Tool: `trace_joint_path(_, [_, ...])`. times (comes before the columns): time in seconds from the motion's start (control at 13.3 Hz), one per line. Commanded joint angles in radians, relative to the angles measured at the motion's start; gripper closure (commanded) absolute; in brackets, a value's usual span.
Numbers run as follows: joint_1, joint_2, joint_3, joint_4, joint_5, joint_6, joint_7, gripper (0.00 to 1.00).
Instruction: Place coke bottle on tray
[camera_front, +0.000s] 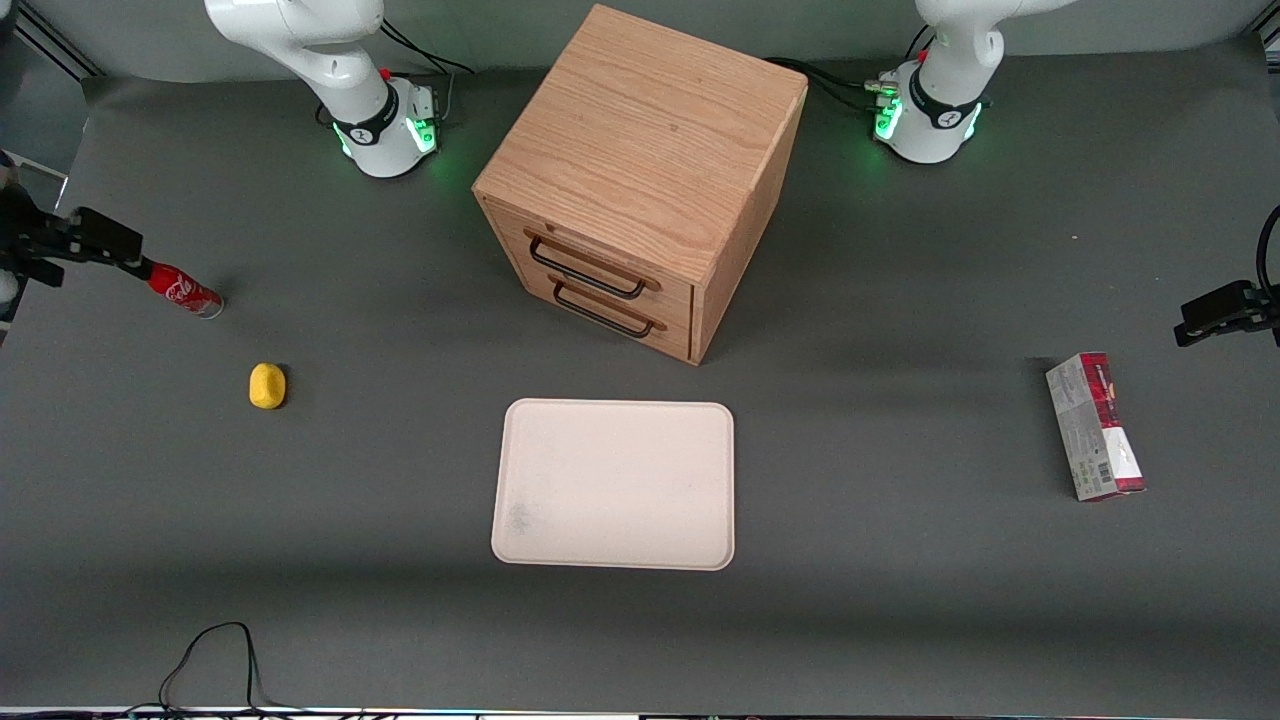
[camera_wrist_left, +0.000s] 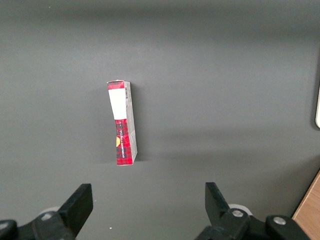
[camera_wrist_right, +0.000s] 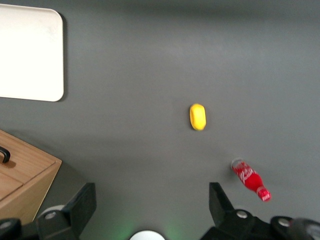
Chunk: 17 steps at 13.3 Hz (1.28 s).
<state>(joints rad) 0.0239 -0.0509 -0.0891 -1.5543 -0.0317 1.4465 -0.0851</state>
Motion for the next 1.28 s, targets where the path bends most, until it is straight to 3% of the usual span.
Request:
trace_joint_path(0.0, [0.008,-0.159,-0.056,-0.162,-0.055,0.008,-0.013,0.00])
trace_joint_path(0.3, [0.008,-0.314,-0.187,-0.305,-0.125,0.023,-0.129,0.00])
trace_joint_path(0.68, [0.010,-0.354,-0.437,-0.389,-0.181,0.142,-0.416,0.00])
trace_joint_path(0.98, [0.008,-0.464,-0.474,-0.524,-0.257,0.218,-0.441,0.00])
trace_joint_path(1.2, [0.011,-0.463,-0.471,-0.561,-0.257,0.230,-0.423,0.00])
